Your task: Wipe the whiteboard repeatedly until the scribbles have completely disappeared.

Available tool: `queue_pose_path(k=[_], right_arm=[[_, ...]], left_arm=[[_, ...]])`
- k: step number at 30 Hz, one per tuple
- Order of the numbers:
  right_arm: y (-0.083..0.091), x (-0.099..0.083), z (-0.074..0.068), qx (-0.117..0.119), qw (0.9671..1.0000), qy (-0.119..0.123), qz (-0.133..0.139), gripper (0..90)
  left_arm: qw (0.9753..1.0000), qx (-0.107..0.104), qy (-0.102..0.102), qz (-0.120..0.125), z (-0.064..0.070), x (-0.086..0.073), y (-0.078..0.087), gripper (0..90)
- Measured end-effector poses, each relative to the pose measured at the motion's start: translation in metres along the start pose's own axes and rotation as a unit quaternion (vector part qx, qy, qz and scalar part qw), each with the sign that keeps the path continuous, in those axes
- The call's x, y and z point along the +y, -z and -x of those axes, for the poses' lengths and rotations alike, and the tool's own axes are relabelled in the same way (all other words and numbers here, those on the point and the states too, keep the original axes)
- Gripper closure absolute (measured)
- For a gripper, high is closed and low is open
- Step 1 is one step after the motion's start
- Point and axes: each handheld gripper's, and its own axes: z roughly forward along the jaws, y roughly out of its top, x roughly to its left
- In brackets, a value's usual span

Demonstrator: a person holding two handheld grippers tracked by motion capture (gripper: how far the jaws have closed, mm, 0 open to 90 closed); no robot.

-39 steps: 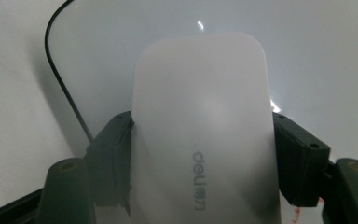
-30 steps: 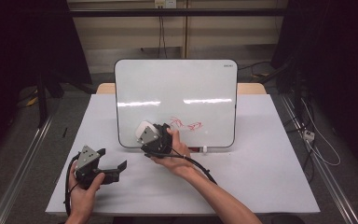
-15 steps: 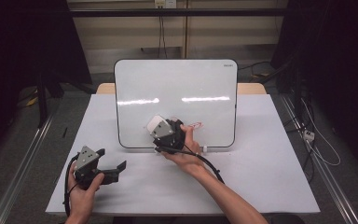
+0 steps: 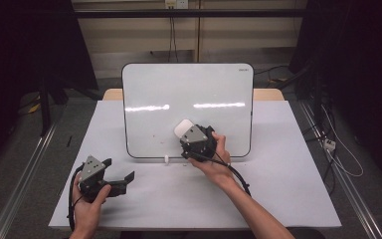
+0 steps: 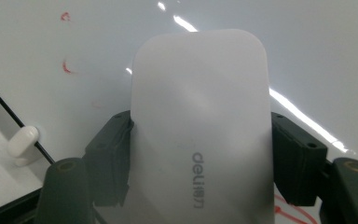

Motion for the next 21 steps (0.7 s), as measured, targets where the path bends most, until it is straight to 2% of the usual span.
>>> queue_pose_path(k=[14,21], right_arm=[[0.019,-0.028,0.03,-0.028,0.9991,-0.029,-0.008,30.7],[0.025,-0.037,0.041,-0.037,0.9985,-0.039,-0.012,30.8]], left_arm=[[1.0,0.001,0.0,0.0,0.0,0.0,0.0,5.7],[1.0,0.0,-0.002,-0.003,0.001,0.0,0.001,5.7]])
